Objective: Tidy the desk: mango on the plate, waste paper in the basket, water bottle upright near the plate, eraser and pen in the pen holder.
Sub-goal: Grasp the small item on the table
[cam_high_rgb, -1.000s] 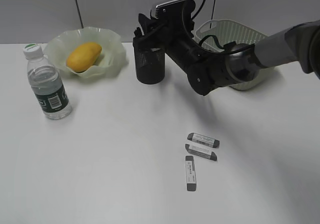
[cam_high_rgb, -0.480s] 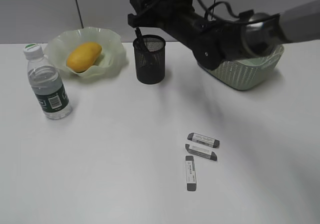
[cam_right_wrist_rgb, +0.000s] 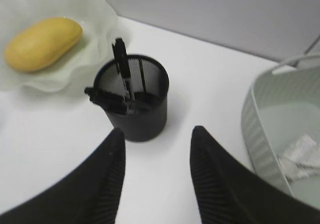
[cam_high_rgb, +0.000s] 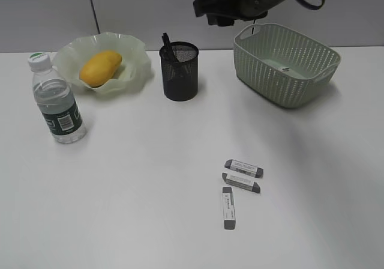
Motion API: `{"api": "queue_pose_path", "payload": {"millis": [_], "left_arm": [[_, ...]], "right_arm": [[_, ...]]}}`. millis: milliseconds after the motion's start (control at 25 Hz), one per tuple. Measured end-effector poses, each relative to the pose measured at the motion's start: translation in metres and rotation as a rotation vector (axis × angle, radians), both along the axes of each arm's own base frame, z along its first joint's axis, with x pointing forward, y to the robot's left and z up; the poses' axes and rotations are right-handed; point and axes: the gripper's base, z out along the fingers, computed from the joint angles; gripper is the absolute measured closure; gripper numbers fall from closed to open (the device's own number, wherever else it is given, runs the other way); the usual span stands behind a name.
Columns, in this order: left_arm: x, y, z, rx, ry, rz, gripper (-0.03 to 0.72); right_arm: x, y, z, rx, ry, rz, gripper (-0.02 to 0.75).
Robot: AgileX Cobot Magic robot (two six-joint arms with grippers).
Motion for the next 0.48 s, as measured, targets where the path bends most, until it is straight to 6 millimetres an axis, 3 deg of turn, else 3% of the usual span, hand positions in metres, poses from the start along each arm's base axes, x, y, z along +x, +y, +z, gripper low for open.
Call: {"api": "queue_pose_path", "payload": {"millis": [280, 480], "left_arm": [[0.001, 0.0, 0.0, -0.001, 0.009, -0.001, 0.243], [0.021, -0.001, 0.006, 0.002, 0.125, -0.001, 0.243]], "right_arm": [[-0.035, -0.025, 0.044, -0.108, 0.182, -0.055, 0.384], [-0.049, -0.043, 0.058, -0.235, 0.309, -0.036, 0.384]]}}
